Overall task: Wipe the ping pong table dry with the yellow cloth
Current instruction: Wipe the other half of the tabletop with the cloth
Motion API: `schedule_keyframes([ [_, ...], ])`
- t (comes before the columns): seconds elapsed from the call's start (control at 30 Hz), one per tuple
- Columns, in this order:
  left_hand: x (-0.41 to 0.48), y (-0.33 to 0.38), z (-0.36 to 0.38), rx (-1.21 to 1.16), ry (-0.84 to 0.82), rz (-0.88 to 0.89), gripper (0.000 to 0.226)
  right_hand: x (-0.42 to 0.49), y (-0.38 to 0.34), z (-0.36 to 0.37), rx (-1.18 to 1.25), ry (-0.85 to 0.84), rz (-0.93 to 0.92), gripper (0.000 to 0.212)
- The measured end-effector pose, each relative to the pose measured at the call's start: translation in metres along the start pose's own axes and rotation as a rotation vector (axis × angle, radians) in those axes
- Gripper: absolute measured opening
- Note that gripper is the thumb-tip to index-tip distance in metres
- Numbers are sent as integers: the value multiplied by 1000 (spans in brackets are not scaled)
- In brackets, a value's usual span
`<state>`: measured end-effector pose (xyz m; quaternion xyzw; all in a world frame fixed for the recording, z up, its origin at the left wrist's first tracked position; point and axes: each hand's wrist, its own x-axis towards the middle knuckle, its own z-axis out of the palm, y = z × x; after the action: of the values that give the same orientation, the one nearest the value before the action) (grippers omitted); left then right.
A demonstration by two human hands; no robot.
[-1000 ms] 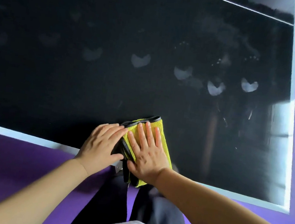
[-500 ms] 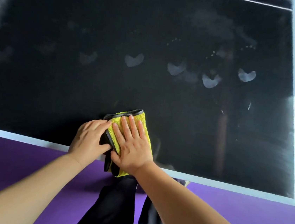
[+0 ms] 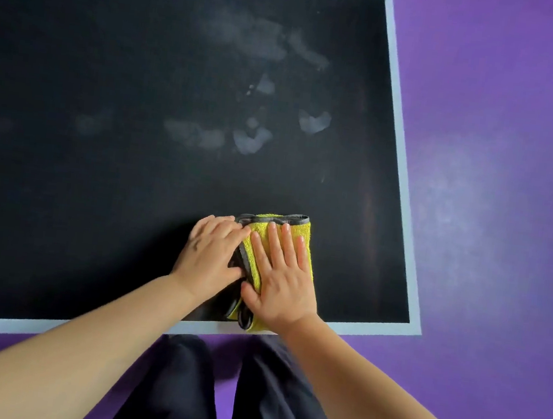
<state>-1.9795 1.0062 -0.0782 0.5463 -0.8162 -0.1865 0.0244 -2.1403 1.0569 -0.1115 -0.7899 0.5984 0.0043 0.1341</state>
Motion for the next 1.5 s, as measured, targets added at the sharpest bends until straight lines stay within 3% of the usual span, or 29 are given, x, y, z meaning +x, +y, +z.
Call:
schedule_keyframes([
  [0.37,89,138,41,-41,-30,148,67,-46,152,-23,-31,-2,195,76],
  [0.6,116,161,50,51,-56,243,66,-46,175,-29,-24,9,330,84],
  [0.7,109,138,47,86,28,291,65,-38,166,-29,-85,-1,323,84],
  [0.93,69,37,27,36,176,120,57,24,98,-32,-126,-70,319,83],
  [1.27,-6,-139,-16,60,178,-56,41,116,-63,-13,-121,-108,108,85],
  [1.5,-59,-228,-40,63,191,-120,50,162,-173,0,-126,-160,-76,86],
])
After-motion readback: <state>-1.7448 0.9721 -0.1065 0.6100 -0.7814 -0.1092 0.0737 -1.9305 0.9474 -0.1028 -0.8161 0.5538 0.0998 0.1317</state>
